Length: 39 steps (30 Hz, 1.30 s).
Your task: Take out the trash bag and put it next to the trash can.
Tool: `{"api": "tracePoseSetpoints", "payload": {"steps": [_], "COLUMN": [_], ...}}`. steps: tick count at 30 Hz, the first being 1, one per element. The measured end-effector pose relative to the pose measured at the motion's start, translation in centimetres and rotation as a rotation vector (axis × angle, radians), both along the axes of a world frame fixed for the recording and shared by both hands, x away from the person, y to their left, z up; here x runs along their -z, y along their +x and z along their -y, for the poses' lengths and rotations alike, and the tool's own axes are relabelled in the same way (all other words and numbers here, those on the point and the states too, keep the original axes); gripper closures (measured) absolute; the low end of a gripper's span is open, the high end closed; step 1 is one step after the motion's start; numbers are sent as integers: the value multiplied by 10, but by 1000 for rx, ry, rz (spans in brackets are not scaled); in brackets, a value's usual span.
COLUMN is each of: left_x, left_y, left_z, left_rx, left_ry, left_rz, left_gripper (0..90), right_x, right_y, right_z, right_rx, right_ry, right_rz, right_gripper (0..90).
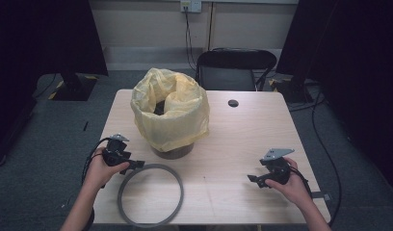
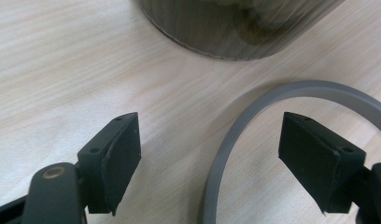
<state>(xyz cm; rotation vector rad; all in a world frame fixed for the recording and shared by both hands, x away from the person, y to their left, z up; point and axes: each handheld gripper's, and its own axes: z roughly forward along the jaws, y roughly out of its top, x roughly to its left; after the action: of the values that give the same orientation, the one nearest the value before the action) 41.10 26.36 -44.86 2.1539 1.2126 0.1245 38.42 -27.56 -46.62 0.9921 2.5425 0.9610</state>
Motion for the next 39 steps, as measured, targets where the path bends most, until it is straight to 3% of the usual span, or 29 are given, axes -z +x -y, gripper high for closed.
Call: {"api": "tracePoseSetpoints", "payload": {"steps": [9, 18, 28, 35, 39], "left_x": [-9, -16, -26, -43, -49], "left_y": [1, 8, 17, 28, 35], "left_z": [-10, -11, -2, 1, 5], "left_rx": [-7, 8, 34, 61, 75], "left_ry": [-20, -2, -5, 9, 8], "left_rz": [-1, -7, 2, 26, 23], "left_gripper": [212, 209, 208, 203, 206], "right_x": [-12, -24, -40, -59, -68], "right_y": [13, 32, 60, 81, 90], "right_z": [-18, -38, -58, -77, -86], "right_rx": [-34, -81, -106, -149, -164], "right_ry": [-14, -48, -16, 39, 44], "right_rz": [6, -6, -8, -13, -9], "right_gripper": [151, 154, 155, 155, 155]}}
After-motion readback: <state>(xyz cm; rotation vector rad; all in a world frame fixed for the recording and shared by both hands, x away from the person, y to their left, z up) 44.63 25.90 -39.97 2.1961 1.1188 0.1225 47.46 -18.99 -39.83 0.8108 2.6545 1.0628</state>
